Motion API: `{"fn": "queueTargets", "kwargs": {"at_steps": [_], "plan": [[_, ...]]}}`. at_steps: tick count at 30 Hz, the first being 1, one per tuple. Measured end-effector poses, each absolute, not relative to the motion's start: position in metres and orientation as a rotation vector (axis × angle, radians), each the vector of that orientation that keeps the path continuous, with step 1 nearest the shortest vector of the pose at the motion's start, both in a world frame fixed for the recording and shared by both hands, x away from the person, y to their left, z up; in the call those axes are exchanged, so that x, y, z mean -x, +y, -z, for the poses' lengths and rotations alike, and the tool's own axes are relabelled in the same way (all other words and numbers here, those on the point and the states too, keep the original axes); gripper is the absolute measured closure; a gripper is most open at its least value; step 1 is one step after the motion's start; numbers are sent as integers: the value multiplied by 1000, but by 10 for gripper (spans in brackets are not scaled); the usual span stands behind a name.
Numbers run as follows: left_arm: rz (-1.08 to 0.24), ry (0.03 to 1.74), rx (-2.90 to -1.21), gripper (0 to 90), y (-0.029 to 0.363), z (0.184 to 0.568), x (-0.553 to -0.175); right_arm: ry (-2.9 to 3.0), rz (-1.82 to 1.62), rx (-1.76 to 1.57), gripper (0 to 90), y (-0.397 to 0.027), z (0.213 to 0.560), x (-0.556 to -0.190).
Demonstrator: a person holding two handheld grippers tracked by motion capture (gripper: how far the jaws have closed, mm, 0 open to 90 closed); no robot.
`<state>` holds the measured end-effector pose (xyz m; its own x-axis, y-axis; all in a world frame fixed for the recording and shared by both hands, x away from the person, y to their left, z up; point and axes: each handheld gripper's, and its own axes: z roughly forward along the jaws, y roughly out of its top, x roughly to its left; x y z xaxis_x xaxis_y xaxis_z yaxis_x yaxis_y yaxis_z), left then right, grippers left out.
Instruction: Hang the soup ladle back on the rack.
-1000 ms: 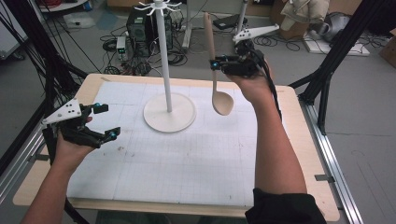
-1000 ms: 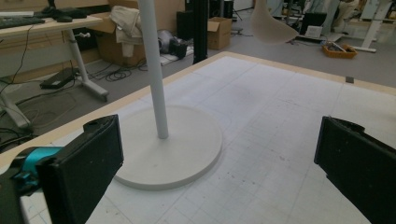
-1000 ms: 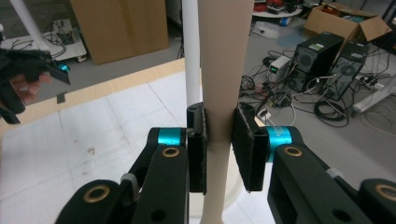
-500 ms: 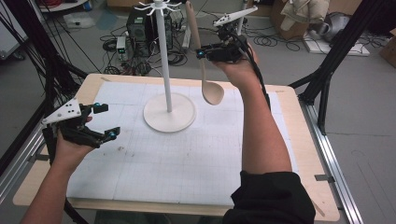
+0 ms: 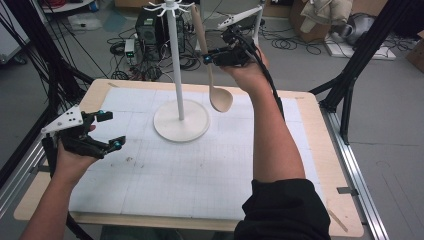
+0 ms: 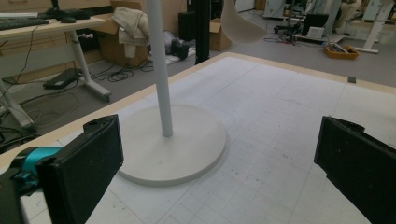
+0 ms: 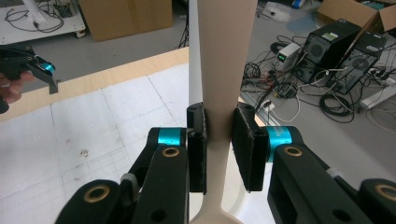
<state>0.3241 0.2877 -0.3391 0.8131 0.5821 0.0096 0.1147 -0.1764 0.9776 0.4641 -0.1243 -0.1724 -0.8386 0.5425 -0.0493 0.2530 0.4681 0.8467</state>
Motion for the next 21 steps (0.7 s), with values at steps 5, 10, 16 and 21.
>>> {"fn": "queueTargets", "kwargs": {"at_steps": [5, 10, 16, 21], "plan": [[-455, 548, -1722, 17, 289, 339, -324, 2412, -1306, -679, 771, -124, 172, -467], [-457, 552, -1718, 17, 291, 339, -323, 2409, -1297, -692, 771, -125, 171, -469], [-458, 553, -1718, 17, 292, 340, -323, 2407, -1299, -713, 770, -127, 171, -472], [-458, 553, -1716, 17, 291, 340, -323, 2423, -1291, -706, 770, -125, 174, -474]]}}
